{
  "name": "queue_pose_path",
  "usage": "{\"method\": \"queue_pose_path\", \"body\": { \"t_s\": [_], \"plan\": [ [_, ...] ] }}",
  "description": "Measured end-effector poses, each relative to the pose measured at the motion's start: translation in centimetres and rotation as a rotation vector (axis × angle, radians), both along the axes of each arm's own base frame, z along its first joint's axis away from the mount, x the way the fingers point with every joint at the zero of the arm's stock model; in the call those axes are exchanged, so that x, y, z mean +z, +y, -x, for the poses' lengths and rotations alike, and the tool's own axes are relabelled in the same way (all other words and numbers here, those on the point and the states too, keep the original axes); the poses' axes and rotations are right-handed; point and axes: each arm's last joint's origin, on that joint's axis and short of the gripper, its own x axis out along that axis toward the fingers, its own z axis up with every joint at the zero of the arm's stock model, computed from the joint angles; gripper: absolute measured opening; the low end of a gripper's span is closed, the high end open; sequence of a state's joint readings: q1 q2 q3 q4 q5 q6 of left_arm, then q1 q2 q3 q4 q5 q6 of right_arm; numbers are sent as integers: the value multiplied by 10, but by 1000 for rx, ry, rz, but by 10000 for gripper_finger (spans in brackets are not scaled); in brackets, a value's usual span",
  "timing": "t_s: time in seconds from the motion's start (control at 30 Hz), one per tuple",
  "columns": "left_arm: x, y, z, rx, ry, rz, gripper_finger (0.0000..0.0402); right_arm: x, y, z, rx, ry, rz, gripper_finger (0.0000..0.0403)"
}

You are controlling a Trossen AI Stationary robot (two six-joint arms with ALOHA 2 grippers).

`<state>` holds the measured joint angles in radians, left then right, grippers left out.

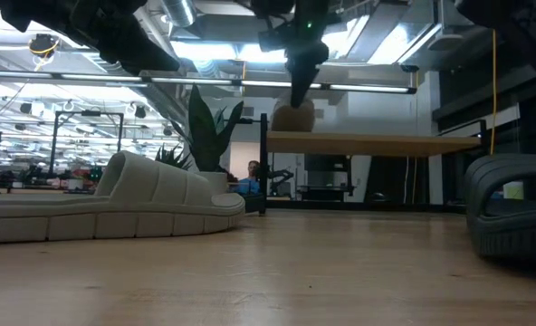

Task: Pick and place slides into the shelf
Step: Put the right gray slipper on the shelf

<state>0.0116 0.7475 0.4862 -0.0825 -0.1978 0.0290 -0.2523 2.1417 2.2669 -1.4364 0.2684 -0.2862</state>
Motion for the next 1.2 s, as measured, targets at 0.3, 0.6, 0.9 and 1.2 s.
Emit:
{"method": "queue_pose_path", "body": {
  "t_s": [0.3, 0.6, 0.9, 1.2],
  "plan": [
    [0, 0, 0, 0, 2, 0, 0, -18, -2, -9, 45, 58, -4, 21],
    [0, 0, 0, 0, 3, 0, 0, -17, -1, -9, 71, 43, -45, 21],
    [0, 0, 0, 0, 3, 0, 0, -16, -1, -9, 95, 42, -52, 22],
    [0, 0, 0, 0, 3, 0, 0, -16, -1, -11, 102, 21, -46, 83]
  ]
}}
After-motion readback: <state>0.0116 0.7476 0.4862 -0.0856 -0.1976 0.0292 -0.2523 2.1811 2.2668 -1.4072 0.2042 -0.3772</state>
